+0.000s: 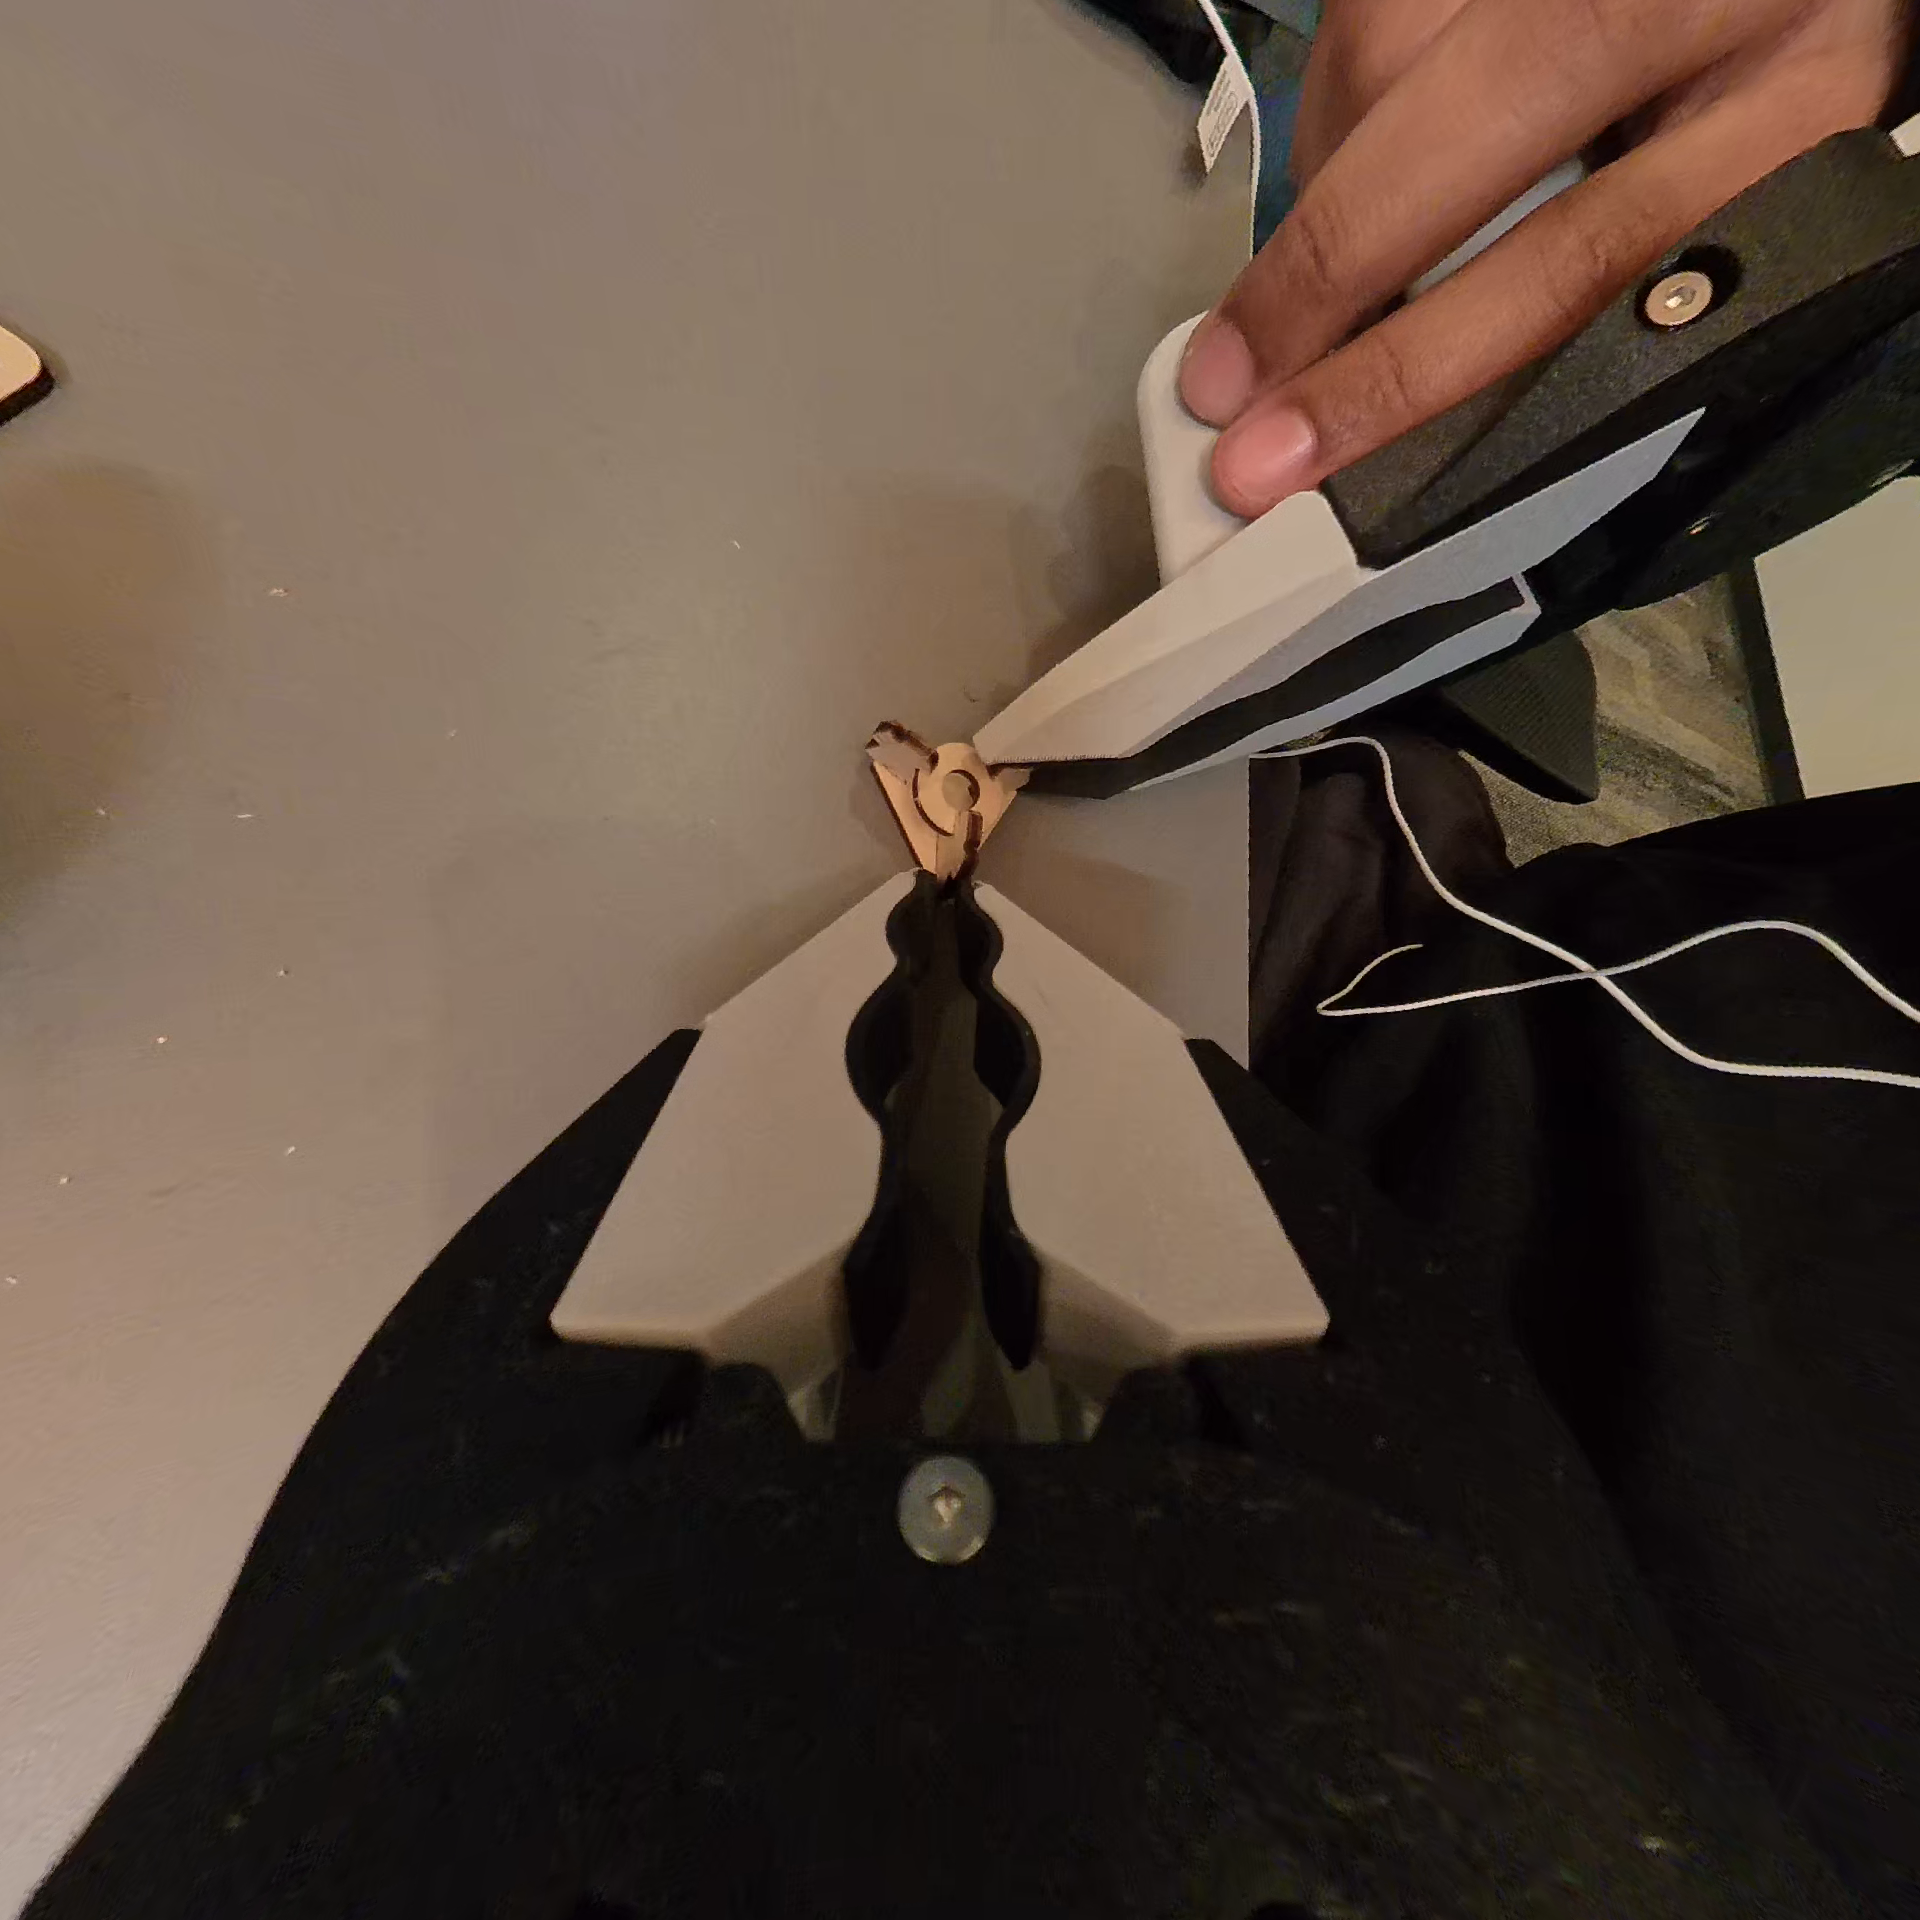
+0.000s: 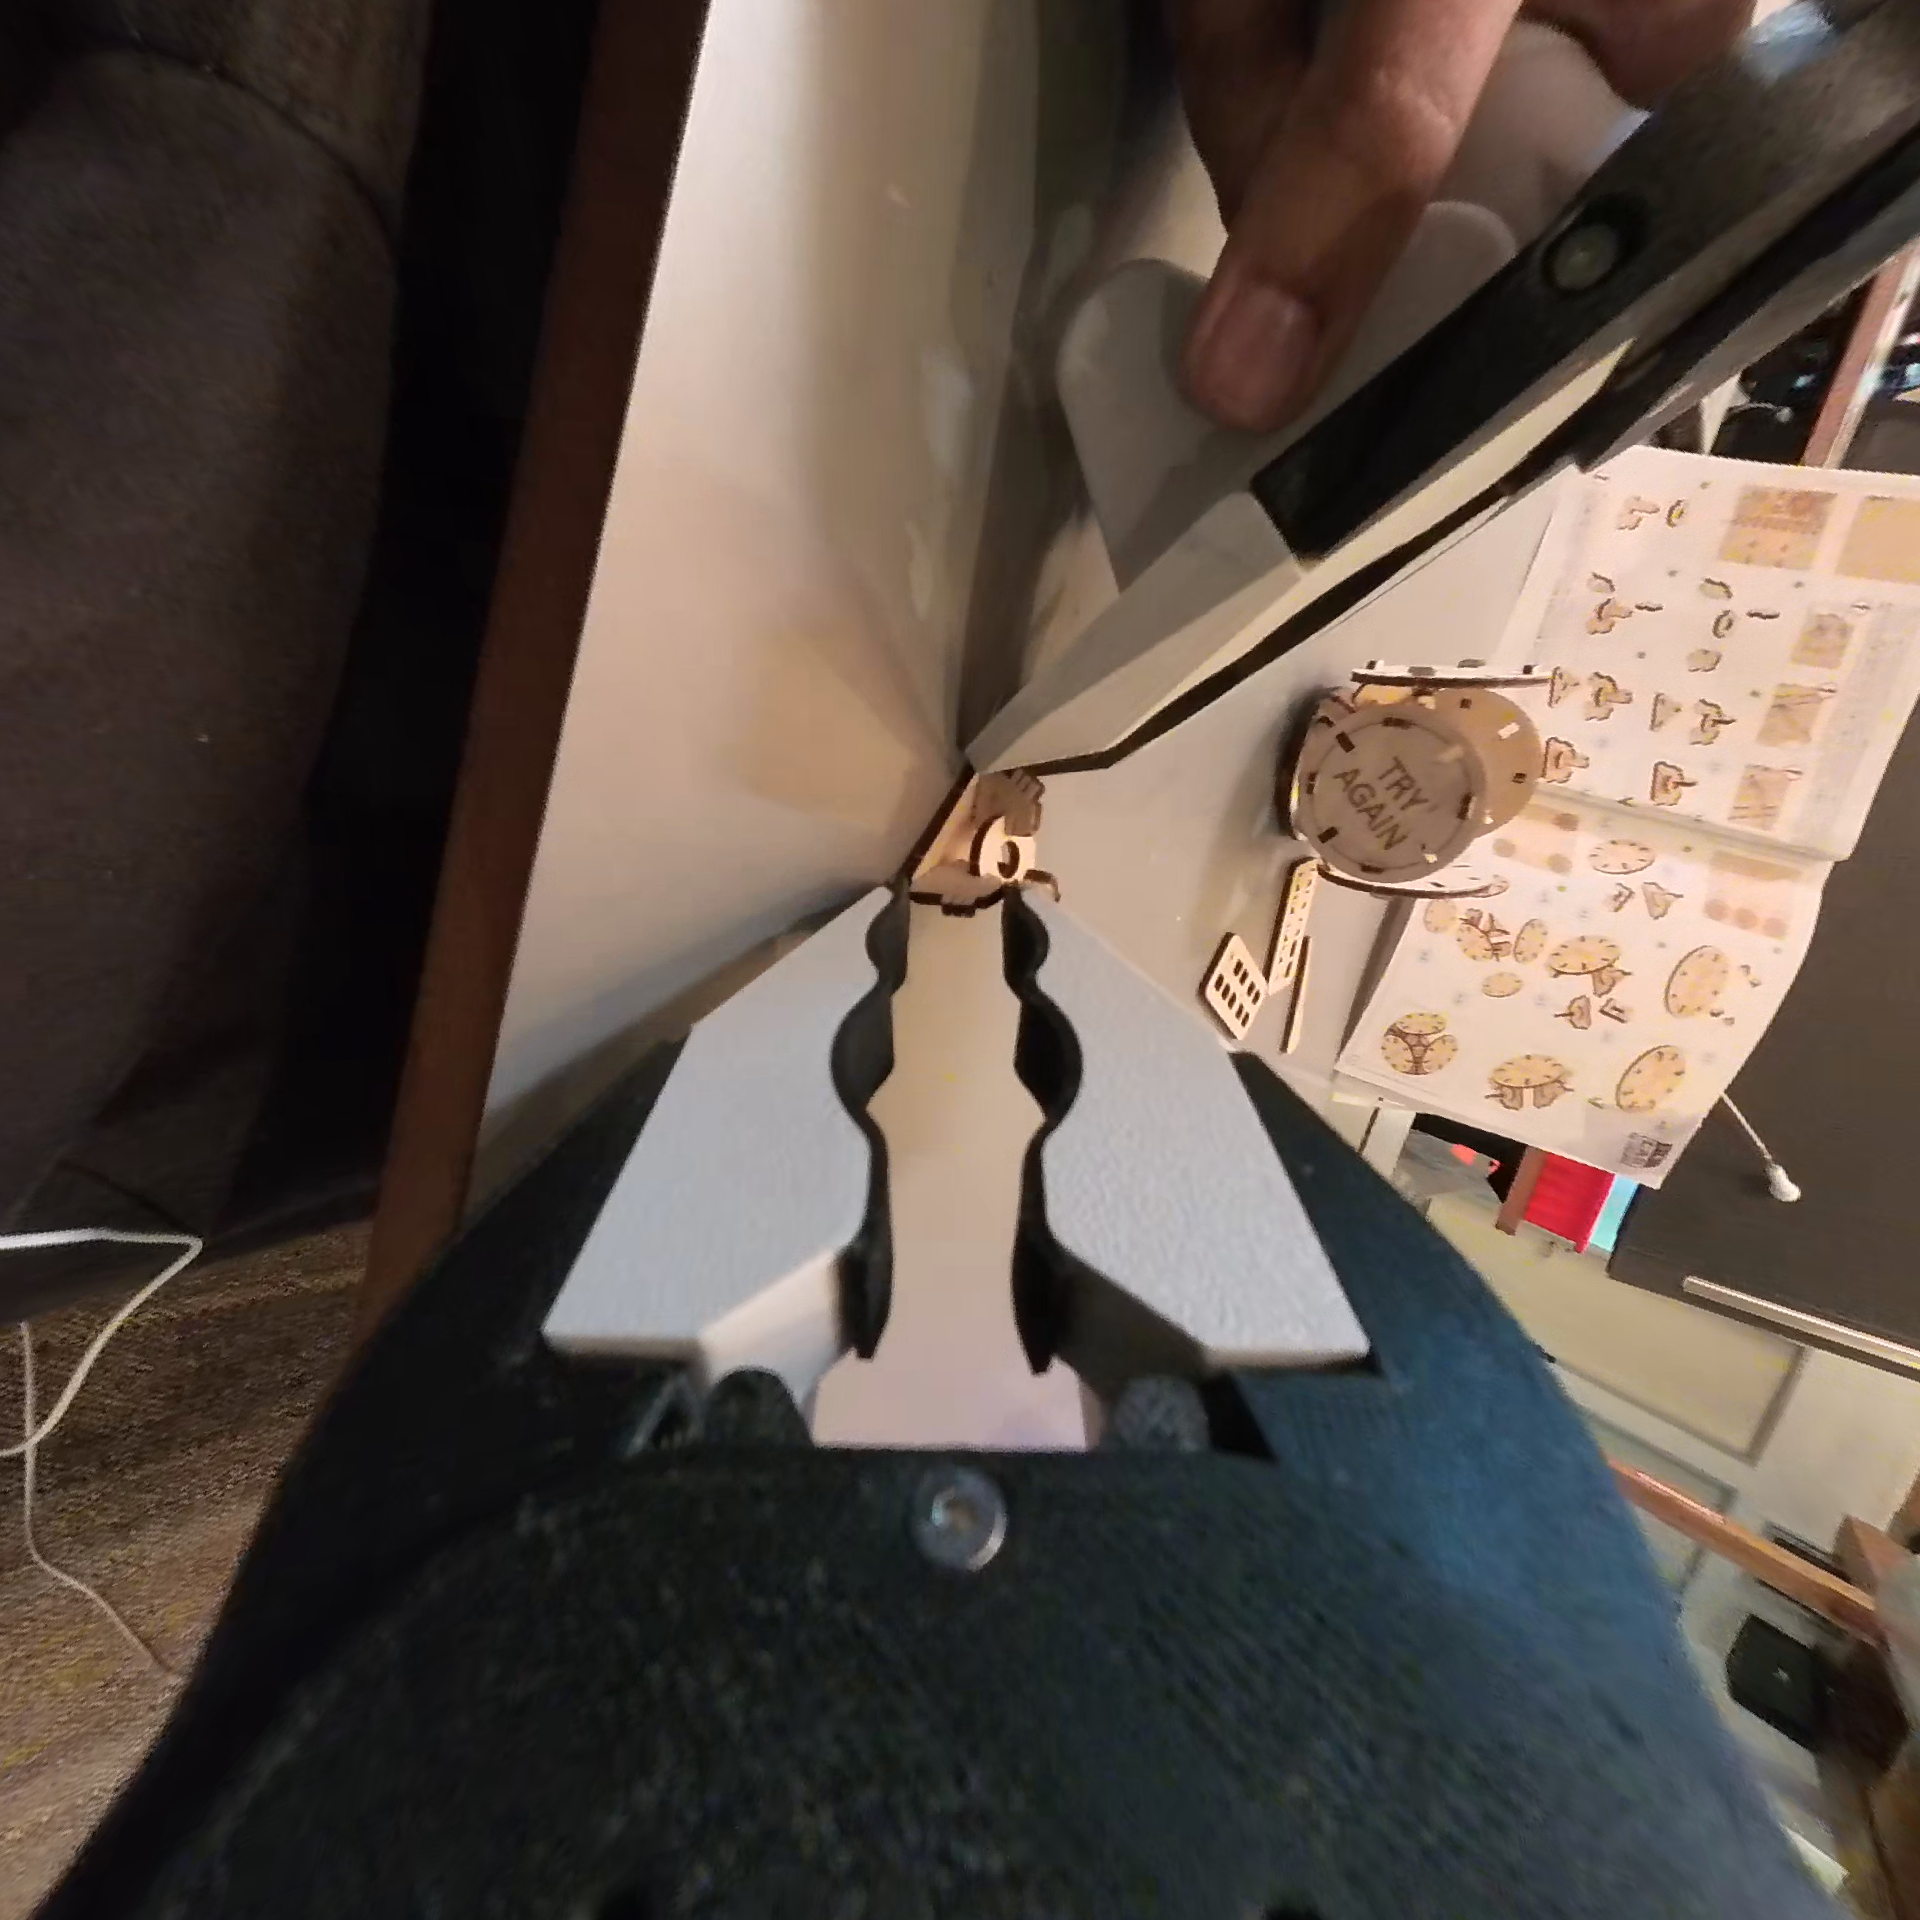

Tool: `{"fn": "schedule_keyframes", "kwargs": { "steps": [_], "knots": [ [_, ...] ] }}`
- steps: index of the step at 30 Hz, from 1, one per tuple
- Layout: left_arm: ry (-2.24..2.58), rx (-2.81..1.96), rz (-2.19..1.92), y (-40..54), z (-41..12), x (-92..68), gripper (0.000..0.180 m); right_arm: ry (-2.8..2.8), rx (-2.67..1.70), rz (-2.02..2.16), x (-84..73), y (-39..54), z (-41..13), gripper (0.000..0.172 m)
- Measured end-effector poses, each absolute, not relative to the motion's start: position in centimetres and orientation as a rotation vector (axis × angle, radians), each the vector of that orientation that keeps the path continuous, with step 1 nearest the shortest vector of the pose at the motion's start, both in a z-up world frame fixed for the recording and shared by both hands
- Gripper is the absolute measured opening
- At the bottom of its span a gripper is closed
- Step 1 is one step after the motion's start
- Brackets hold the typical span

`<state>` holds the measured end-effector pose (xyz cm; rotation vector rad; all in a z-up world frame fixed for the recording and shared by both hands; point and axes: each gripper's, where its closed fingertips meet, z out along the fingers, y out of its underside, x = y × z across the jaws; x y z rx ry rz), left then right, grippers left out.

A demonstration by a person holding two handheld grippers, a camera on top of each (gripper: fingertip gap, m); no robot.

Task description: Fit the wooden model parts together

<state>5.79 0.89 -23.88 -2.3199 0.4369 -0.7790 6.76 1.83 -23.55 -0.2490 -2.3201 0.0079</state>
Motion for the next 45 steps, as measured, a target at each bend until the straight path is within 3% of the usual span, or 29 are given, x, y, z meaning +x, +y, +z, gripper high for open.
{"fn": "schedule_keyframes", "kwargs": {
  "steps": [15, 32, 37, 42, 45],
  "knots": [
    [0.45, -2.317, -0.741, 0.97, -23.86, 5.76, 0.0, -2.323, -0.267, -0.159, 6.67, 2.17, -23.68, 0.015],
    [0.47, -2.312, -0.692, 1.06, -23.83, 5.76, 0.0, -2.705, -0.27, -0.29, 6.61, 2.29, -23.66, 0.014],
    [0.459, -2.316, -0.701, 1.09, -23.88, 5.71, 0.0, -2.621, -0.434, -0.131, 6.59, 2.2, -23.79, 0.018],
    [0.464, -2.317, -0.698, 1.08, -23.9, 5.73, 0.0, -2.463, -0.615, 0.05, 6.42, 2.25, -23.15, 0.041],
    [0.462, -2.317, -0.701, 1.08, -23.9, 5.74, 0.0, -2.436, -0.666, 0.155, 7.01, 1.6, -23.3, 0.033]
  ]
}}
